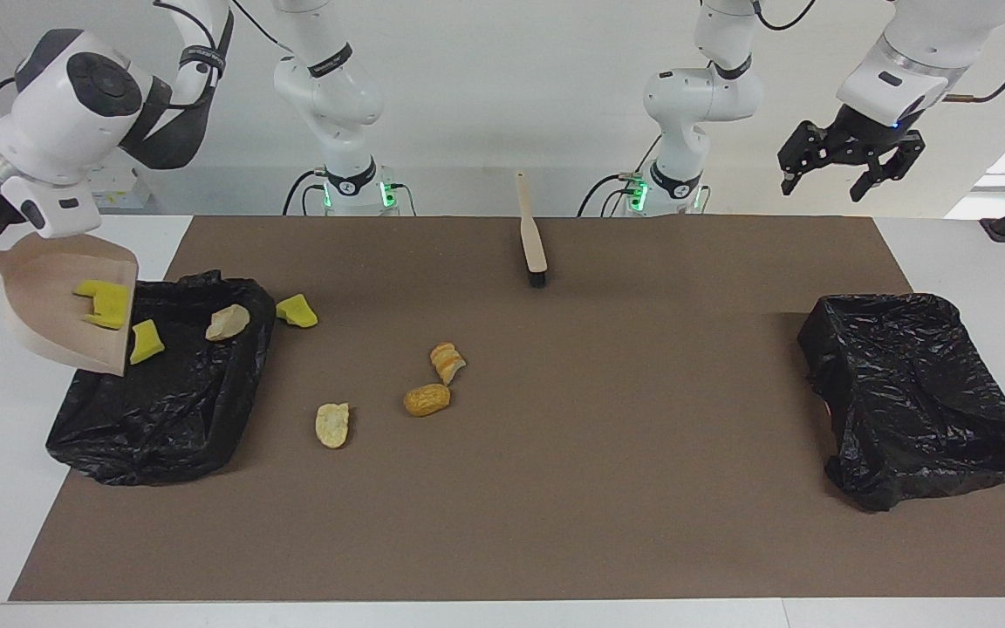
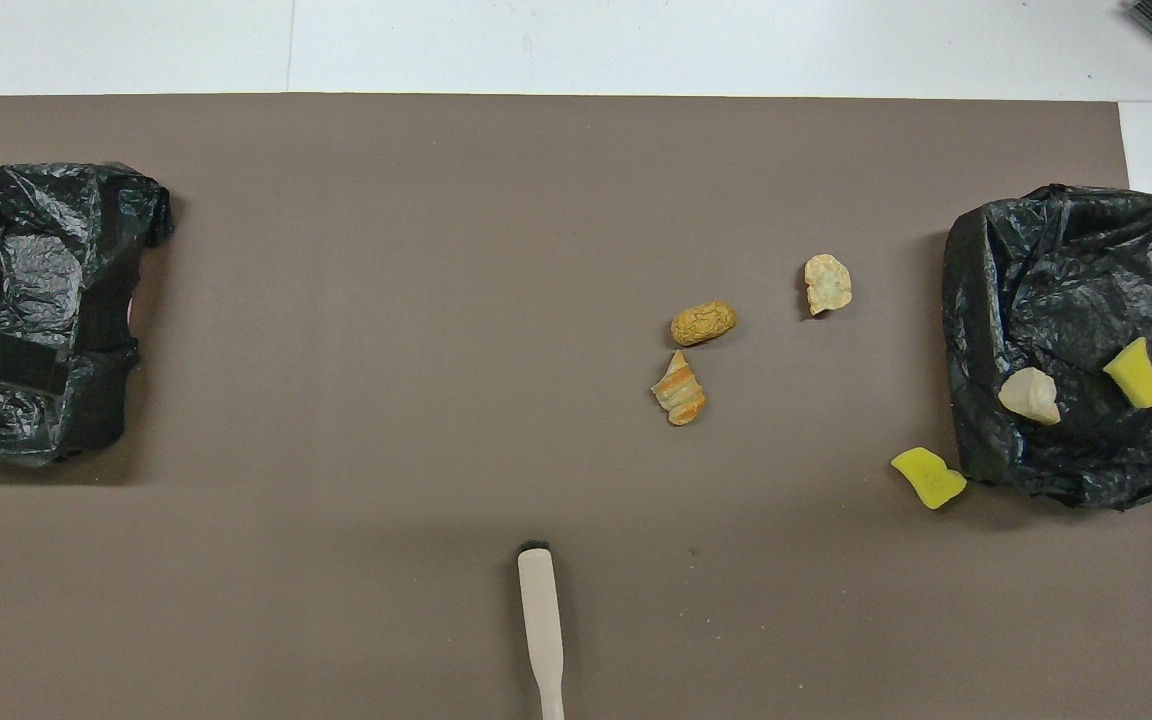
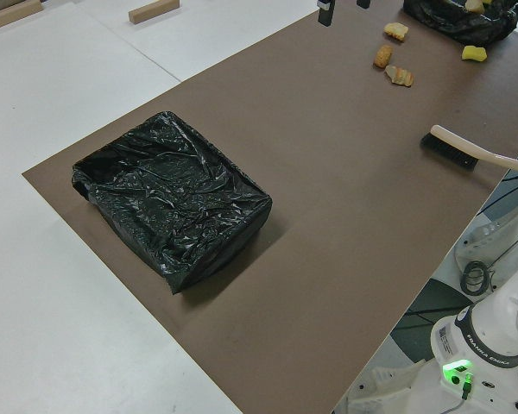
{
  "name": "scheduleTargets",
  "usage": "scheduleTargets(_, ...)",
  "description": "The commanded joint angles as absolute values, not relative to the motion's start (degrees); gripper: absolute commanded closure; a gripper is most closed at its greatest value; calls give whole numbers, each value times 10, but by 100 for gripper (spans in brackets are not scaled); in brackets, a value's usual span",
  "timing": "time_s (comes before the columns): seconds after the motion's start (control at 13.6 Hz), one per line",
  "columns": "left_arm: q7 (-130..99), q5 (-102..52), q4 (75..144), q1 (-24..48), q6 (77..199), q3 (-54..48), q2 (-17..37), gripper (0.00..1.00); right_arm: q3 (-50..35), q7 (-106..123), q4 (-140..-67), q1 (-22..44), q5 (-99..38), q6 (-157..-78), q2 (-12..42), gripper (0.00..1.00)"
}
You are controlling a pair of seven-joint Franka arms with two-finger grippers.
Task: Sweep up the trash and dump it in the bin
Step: 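Tip the dustpan over the black bin with the right gripper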
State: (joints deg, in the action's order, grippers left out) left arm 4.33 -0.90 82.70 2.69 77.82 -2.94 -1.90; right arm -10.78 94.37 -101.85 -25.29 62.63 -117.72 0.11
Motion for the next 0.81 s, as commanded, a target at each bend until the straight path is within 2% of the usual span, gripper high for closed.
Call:
scheduleTargets(0.0,53,0,824,24,778,-34,-26,0,-112,895,-1044,-233,685,-1173,-17,100)
scheduleTargets(0.29,42,-2,825,23,774,-34,-27,0,-112,776,-1114,-215,725,-1171,-9,100)
scheduleTargets(0.74,42,-2,832,28,776,-34,-31,0,-120,777,-1099,-198,863,-1154,-42,100)
